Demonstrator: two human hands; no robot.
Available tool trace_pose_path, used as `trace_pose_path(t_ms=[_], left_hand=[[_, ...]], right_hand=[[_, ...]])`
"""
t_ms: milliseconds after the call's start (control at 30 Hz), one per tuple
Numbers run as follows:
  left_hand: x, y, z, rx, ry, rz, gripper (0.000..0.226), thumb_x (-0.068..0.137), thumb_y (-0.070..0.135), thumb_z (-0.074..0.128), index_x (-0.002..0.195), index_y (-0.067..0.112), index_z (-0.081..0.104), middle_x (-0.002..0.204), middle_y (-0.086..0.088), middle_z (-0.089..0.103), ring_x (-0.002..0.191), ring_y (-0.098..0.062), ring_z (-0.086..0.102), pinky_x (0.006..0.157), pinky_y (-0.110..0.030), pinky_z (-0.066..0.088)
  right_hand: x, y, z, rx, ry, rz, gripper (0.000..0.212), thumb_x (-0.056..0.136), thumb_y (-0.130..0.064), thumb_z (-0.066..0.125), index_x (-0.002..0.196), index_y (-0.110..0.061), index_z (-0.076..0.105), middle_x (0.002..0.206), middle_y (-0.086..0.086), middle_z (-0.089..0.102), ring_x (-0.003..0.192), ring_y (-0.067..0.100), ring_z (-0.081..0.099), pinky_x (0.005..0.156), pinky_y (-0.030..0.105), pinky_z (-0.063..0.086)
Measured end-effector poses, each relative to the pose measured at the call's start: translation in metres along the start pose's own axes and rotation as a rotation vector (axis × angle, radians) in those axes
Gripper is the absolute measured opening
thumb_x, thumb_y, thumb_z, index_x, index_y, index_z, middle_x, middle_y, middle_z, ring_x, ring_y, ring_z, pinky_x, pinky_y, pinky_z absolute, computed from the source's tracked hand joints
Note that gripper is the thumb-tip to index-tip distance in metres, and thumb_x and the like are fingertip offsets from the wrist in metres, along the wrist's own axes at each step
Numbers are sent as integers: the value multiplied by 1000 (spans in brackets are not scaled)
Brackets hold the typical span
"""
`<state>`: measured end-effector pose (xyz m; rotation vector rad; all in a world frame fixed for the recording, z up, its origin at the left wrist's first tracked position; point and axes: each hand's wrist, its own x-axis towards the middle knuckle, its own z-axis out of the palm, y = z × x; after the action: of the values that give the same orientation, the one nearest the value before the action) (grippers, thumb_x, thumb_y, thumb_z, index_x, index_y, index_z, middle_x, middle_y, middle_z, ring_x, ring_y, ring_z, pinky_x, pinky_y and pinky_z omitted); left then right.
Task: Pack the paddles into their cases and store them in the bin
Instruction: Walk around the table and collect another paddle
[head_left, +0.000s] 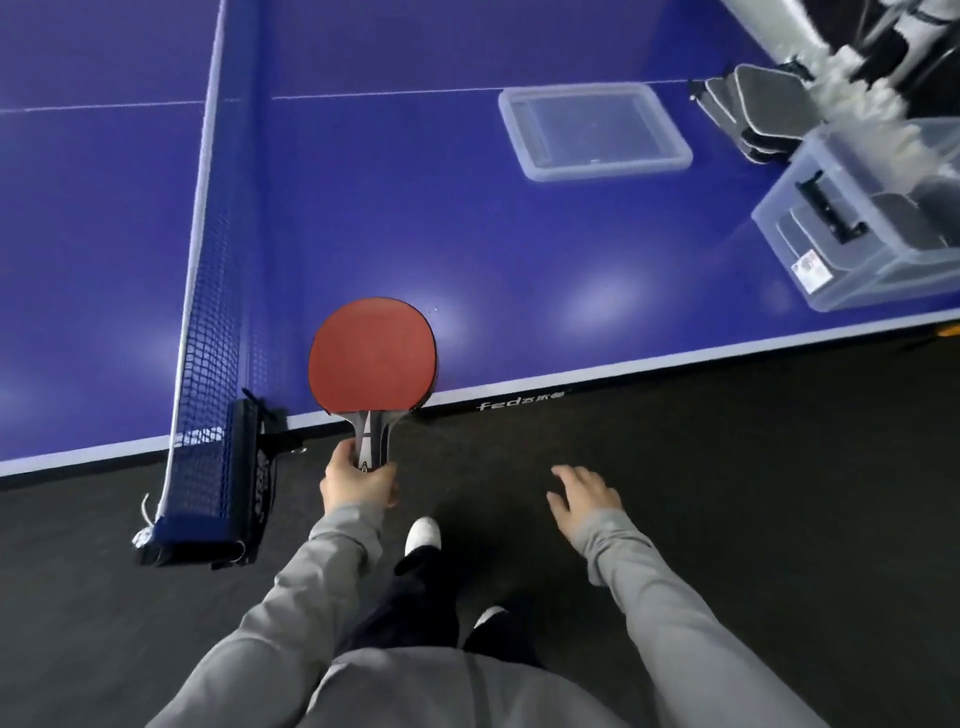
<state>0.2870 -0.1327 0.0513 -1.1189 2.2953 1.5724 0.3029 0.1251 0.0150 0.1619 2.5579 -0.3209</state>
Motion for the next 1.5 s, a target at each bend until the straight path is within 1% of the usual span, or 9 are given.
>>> trace_pose_path(t_ms=[167, 267, 500, 667, 833, 1000, 1133, 1300, 1500], left_hand=[[49, 28, 9, -31, 22, 5, 18, 73, 6, 62, 86, 17, 55, 64, 0, 57, 43, -3, 55, 31, -5, 32], [84, 42, 8, -12, -4, -13, 20, 72, 8, 62, 89, 18, 56, 67, -1, 61, 55, -10, 57, 38, -15, 39], [159, 62, 4, -35, 49, -85, 22, 68, 7, 57, 87, 18, 57, 58, -3, 62, 44, -16, 59, 49, -23, 52], [198, 56, -4, -63, 112, -166, 24, 72, 5, 60, 92, 17, 57, 73, -7, 62, 43, -15, 60, 51, -29, 57], [220, 49, -11, -75, 141, -187, 24, 74, 2, 62, 92, 17, 56, 76, -6, 62, 51, -19, 62, 46, -25, 52], [223, 51, -3, -23, 179, -182, 17, 73, 6, 64, 82, 17, 55, 81, -7, 59, 63, -25, 62, 62, -34, 56], [224, 52, -2, 167, 227, -104, 10, 71, 11, 68, 75, 13, 59, 94, -3, 44, 70, -19, 49, 69, -28, 38], [224, 46, 1, 213, 246, -68, 27, 72, 9, 70, 98, 5, 67, 99, -5, 45, 84, -24, 52, 76, -27, 37], [219, 39, 7, 192, 299, -6, 33, 72, 9, 72, 103, 3, 61, 107, -15, 53, 94, -33, 56, 79, -34, 40]], right_hand=[[59, -38, -42, -24, 74, -77, 43, 94, -33, 41, 136, -20, 36, 137, 1, 45, 129, 21, 39, 102, 37, 35], [87, -61, -62, -22, 99, -89, 43, 94, -33, 42, 135, -20, 37, 137, 1, 45, 128, 20, 40, 102, 37, 37], [143, -105, -88, -63, 83, -142, 44, 95, -33, 42, 137, -20, 36, 138, 1, 45, 129, 21, 38, 102, 37, 36], [171, -120, -93, -117, 17, -191, 45, 96, -33, 40, 139, -20, 33, 140, 0, 42, 130, 20, 37, 105, 36, 35], [193, -128, -100, -165, -17, -248, 46, 96, -33, 39, 140, -21, 32, 142, -2, 40, 132, 19, 36, 105, 35, 34], [208, -136, -106, -165, 1, -274, 45, 96, -33, 39, 139, -21, 32, 143, -3, 39, 132, 17, 35, 105, 34, 34], [212, -138, -106, -158, -16, -264, 45, 96, -33, 39, 139, -21, 32, 144, -3, 39, 133, 17, 34, 105, 34, 33], [214, -133, -103, -167, -39, -268, 45, 96, -33, 39, 139, -22, 32, 143, -4, 39, 132, 16, 35, 104, 32, 34], [215, -127, -99, -190, -51, -265, 45, 96, -34, 38, 140, -22, 32, 143, -4, 39, 132, 15, 36, 103, 32, 35]])
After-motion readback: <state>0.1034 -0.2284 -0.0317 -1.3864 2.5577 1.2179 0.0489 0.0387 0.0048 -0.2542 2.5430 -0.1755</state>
